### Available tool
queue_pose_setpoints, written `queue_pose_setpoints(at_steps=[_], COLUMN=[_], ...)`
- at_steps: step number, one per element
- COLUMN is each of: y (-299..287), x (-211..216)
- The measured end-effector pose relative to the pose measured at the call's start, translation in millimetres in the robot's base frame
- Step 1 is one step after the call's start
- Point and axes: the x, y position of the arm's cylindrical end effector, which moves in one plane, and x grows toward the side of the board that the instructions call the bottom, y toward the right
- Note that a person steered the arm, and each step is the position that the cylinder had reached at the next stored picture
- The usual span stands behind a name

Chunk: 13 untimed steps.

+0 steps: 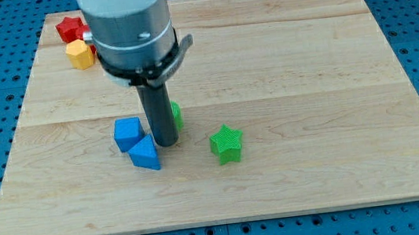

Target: Place the yellow hexagon to the top right of the green circle

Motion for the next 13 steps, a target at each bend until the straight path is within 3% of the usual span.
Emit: queue_pose_setpoints(at_steps=[1,2,3,6,7,8,10,11,13], y=[-57,-74,-39,38,37,65,67,56,-104], x=[-6,-31,-48,-24,-24,-14,34,37,16])
